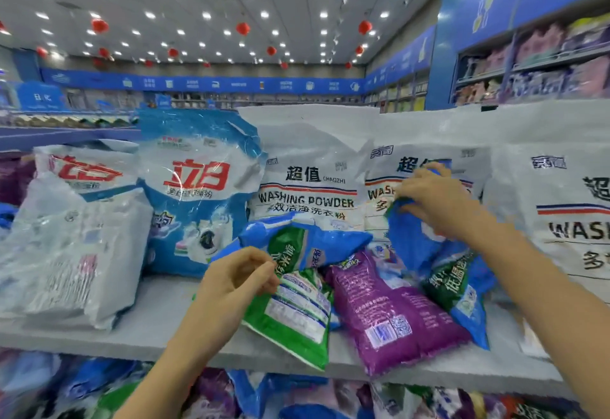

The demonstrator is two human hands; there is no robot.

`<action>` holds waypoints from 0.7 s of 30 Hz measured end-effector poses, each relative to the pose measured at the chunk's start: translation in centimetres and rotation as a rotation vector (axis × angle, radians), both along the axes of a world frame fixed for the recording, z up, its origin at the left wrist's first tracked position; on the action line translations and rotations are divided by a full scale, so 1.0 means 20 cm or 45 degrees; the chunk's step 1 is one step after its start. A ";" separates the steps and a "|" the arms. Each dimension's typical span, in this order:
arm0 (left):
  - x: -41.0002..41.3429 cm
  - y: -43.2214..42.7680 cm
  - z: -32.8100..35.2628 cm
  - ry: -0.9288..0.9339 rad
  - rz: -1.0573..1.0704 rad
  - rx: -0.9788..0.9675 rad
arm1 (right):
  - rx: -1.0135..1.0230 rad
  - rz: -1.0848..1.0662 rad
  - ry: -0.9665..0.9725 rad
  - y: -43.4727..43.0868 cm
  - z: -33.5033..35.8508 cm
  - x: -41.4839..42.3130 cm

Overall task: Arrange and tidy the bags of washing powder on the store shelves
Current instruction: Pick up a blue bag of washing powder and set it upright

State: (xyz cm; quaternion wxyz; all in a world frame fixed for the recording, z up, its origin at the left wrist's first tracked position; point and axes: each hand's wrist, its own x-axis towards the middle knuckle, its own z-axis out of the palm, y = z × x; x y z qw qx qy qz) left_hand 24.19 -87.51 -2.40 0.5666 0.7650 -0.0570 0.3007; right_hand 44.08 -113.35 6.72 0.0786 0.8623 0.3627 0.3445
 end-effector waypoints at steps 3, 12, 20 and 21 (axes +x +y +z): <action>0.03 -0.02 0.03 -0.004 -0.138 0.022 | 0.271 -0.048 -0.046 -0.09 0.13 -0.05; 0.09 -0.16 0.12 0.102 -0.281 0.006 | 1.067 0.171 -0.095 -0.16 0.48 -0.28; 0.04 -0.34 0.29 0.164 -0.423 0.027 | 1.002 0.376 -0.199 0.13 0.72 -0.54; 0.03 -0.33 0.29 0.103 -0.391 -0.003 | 0.987 0.416 -0.198 0.18 0.73 -0.58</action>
